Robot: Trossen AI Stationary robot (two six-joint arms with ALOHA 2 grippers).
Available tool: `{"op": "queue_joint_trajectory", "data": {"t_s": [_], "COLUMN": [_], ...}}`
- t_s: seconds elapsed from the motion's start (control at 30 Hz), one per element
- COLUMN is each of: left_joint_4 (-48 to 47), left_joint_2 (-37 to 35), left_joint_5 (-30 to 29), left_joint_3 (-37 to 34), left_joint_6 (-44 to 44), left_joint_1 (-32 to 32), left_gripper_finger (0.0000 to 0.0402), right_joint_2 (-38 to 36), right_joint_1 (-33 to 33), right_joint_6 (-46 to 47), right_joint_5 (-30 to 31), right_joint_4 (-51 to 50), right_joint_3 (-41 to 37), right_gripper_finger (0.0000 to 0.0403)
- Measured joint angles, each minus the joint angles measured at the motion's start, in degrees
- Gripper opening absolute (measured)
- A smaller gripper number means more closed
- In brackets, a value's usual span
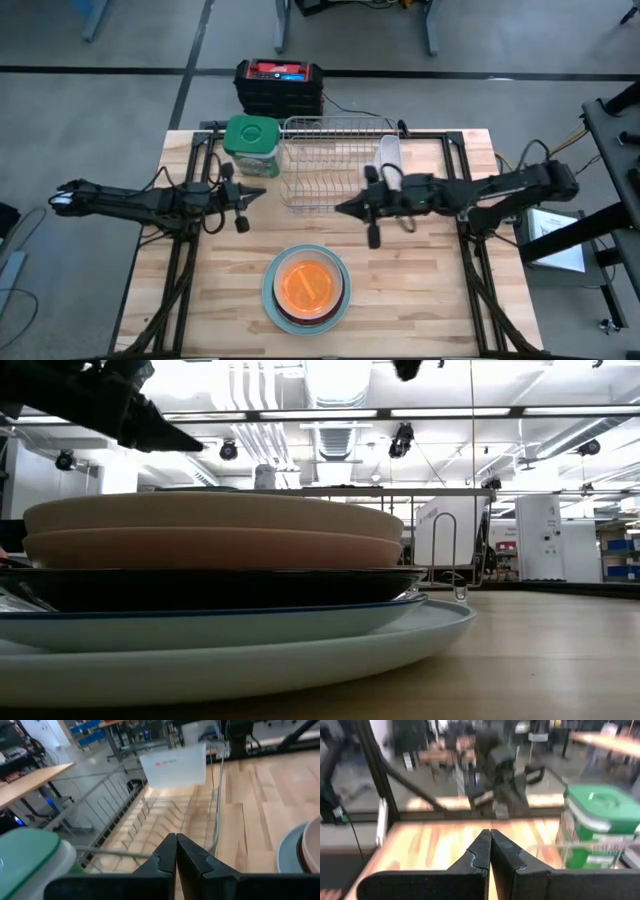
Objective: Sort dishes
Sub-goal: Put the orange plate in the dishwasher rack
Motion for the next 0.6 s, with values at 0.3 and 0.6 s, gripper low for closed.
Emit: {"op": "queue_joint_trajectory", "data": {"t_s": [0.3,0.6], "left_joint_4": [-1.2,-4.0], "left_joint_2": [-9.0,-16.1], "left_joint_5": [-0.1,-5.3], "left_joint_3": [-5.0,-6.8], "left_joint_6": [-0.3,-0.7], "left_joint_1": [0.0,0.0], "left_gripper_finger": [0.0000,0.0000], "right_joint_2": [13.5,22.5], "right_joint_1": [0.9,0.9], "right_joint_6": [-0.4,0.1], "right_joint_5": [-0.1,-0.5], "right_joint_4": [-16.1,-23.0], "right_joint_3": [14.9,22.3], "right_gripper_finger": [0.0000,0.0000]}}
